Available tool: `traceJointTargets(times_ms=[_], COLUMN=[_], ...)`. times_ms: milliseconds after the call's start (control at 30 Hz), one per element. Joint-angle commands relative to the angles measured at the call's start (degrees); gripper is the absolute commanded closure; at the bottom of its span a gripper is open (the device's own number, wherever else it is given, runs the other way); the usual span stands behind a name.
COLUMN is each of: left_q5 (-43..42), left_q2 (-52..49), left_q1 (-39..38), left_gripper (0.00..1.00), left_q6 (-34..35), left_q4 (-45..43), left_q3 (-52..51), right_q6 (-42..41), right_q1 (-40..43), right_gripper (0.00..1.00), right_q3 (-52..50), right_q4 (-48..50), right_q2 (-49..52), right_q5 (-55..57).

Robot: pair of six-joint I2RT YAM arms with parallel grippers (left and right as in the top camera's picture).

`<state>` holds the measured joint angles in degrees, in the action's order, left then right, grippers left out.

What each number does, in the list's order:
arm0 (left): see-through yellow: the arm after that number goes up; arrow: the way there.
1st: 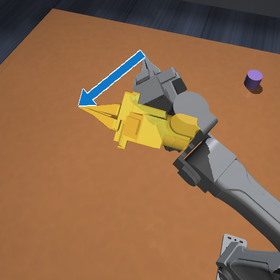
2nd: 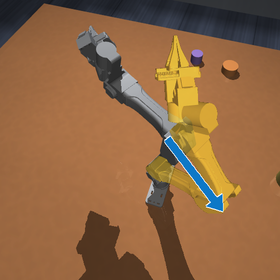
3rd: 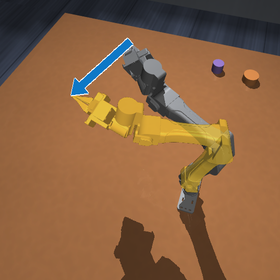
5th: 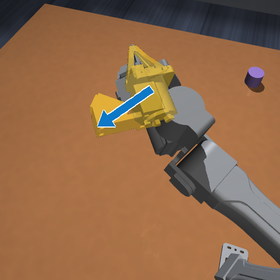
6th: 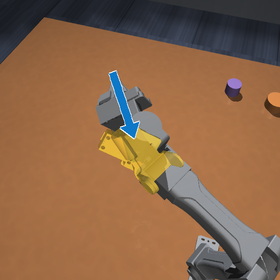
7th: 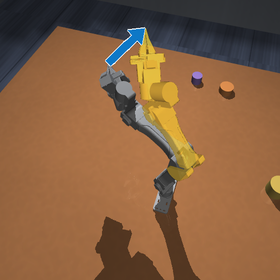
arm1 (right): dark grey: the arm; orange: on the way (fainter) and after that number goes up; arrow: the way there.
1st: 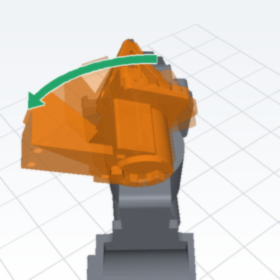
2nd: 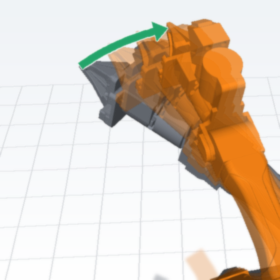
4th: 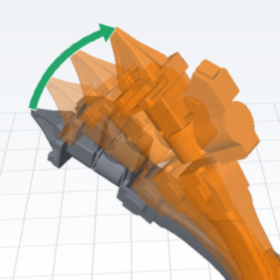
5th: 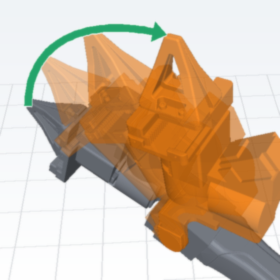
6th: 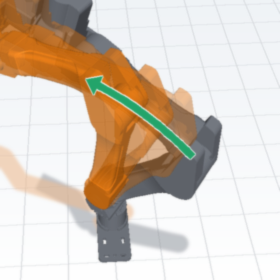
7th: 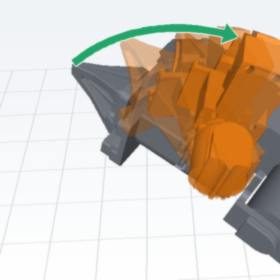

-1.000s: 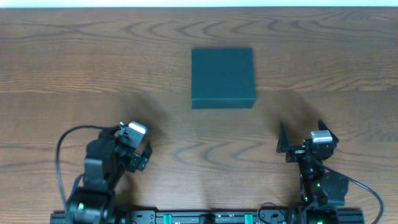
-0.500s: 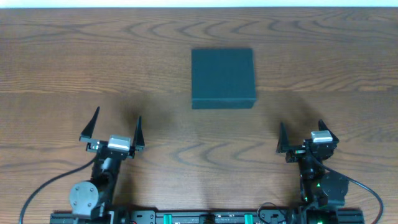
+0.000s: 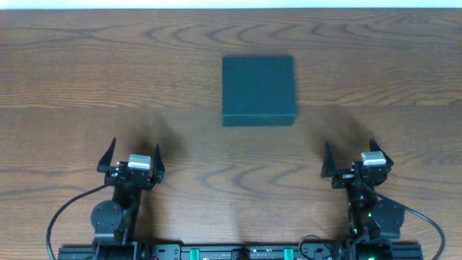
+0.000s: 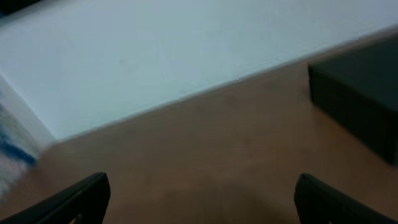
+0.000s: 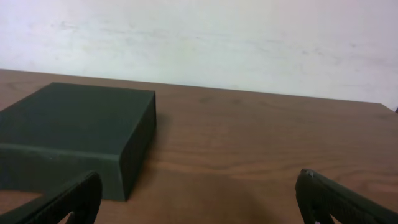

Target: Pack container

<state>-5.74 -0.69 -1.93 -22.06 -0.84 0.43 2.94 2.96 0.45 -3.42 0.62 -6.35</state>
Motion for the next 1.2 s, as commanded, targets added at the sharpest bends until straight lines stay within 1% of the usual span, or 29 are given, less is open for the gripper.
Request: traceJointTargets(times_ms=[0, 67, 133, 200, 300, 1167], left_q5=[-0.04, 1.53, 1.62, 2.34, 3.39, 3.32], left_q2=[0.52, 0.52, 0.52, 0.52, 0.5, 0.48], left_q1=[-0.15, -0.33, -0.33, -0.24, -0.24, -0.24], left_gripper=[0.05, 0.05, 0.05, 0.04, 0.05, 0.05], left_q6=[2.05, 6.69, 9.66, 16.74, 20.87, 20.81], left_q4=[4.59, 5.05, 5.03, 5.07, 5.14, 5.07], left_q3=[-0.22, -0.2, -0.2, -0.2, -0.2, -0.2], right_q6=[-0.74, -0.74, -0.74, -0.74, -0.74, -0.74], right_q1=[-0.42, -0.42, -0.42, -0.42, -0.42, -0.42], right_gripper=[0.01, 0.01, 0.01, 0.01, 0.01, 0.01], right_q3=[-0.13, -0.13, -0.13, -0.13, -0.13, -0.13], right_q4=[-0.22, -0.22, -0.24, -0.24, -0.22, -0.22], right_q2=[-0.35, -0.35, -0.35, -0.35, -0.35, -0.35], right_q5=[0.55, 0.57, 0.55, 0.55, 0.55, 0.55])
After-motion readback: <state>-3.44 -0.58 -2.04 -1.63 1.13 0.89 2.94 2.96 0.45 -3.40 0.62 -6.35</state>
